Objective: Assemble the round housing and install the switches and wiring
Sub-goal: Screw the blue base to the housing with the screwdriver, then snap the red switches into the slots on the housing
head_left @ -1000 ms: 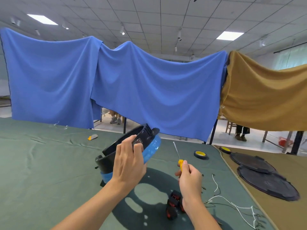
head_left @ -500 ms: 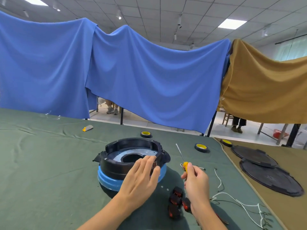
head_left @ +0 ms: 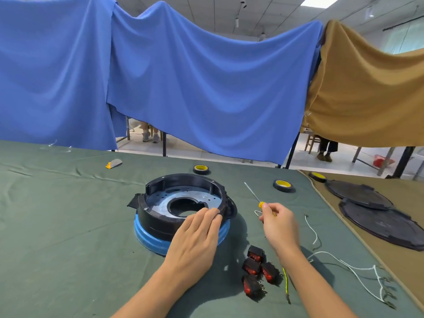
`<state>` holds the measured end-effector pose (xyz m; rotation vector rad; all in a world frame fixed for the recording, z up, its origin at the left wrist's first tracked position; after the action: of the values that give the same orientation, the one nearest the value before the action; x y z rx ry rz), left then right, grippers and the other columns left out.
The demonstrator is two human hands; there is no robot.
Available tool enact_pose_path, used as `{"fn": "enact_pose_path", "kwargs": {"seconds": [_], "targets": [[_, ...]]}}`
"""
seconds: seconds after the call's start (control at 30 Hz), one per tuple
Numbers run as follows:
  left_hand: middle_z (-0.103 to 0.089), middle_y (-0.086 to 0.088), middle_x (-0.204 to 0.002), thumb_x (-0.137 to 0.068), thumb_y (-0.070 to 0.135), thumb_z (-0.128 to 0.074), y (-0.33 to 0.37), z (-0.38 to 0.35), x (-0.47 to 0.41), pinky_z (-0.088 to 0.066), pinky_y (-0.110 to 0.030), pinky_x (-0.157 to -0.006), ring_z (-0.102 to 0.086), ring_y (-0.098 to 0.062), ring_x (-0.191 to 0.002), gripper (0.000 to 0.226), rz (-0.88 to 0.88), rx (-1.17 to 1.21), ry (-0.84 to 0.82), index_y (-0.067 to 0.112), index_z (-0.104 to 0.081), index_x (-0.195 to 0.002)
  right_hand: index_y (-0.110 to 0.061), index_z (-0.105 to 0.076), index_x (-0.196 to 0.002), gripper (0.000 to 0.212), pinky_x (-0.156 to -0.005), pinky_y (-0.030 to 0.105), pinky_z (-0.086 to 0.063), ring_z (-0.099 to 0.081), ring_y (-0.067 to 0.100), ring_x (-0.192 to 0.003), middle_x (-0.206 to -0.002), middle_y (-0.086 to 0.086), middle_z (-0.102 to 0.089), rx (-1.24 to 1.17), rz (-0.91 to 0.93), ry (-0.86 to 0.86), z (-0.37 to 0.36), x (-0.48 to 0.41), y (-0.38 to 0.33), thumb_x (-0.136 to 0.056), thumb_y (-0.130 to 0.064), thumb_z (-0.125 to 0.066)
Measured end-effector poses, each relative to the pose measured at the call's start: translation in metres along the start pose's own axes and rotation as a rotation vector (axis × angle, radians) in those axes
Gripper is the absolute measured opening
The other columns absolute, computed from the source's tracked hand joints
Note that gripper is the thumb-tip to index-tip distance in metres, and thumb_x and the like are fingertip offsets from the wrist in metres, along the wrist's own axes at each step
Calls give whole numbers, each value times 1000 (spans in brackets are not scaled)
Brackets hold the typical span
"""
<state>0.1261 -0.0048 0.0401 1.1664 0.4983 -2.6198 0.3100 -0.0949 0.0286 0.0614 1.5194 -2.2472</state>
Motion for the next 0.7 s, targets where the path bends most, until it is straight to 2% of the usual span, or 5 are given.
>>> {"fn": "enact_pose_path", "kwargs": {"seconds": [0.13,0.23,0.37,0.47,0.7], "targets": [[-64,-12,-116,-69,18,-81,-7,4,-1,-42,-35,-91,-62,-31,-107,47,52,3,29,3,-68,-112,-12,-63,-102,20,-76,32,-37,-46,21,-90,-88,1,-62,273,129,0,-2,0,-2,-100,-26,-48],[-66,-11,-111,-69,24,-82,-12,8,-3,-41,-34,-89,-64,-30,-103,47,90,8,40,3,-69,-109,-13,-62,-107,21,-79,35,-44,-53,25,-98,-102,6,-66,494,187,-49,-9,3,0,-99,-28,-50],[-68,-9,-106,-65,23,-86,-12,10,-5,-47,-35,-85,-66,-29,-99,48,108,37,26,4,-71,-106,-19,-63,-106,19,-79,36,-46,-53,25,-103,-104,2,-67,734,263,-121,-18,11,0,-96,-32,-54],[-68,-9,-106,-64,23,-87,-12,11,-4,-49,-36,-84,-66,-30,-100,50,123,44,18,4,-71,-107,-20,-64,-107,20,-82,35,-44,-52,24,-103,-106,1,-65,746,288,-134,-19,13,-1,-95,-33,-55],[-68,-11,-106,-62,18,-88,-16,10,-2,-38,-35,-87,-66,-32,-100,52,154,57,34,2,-71,-108,-19,-70,-107,26,-86,34,-44,-50,24,-106,-109,3,-63,648,308,-173,-16,15,-5,-96,-34,-52]]}}
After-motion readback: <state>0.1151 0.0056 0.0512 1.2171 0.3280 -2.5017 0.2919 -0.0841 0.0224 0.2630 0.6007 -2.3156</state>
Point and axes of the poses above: each hand's wrist, its own x-axis away from the middle knuckle, its own z-axis out of the back of the hand, y = z × x, the point moved 10 cm from there along -x, towards the middle knuckle
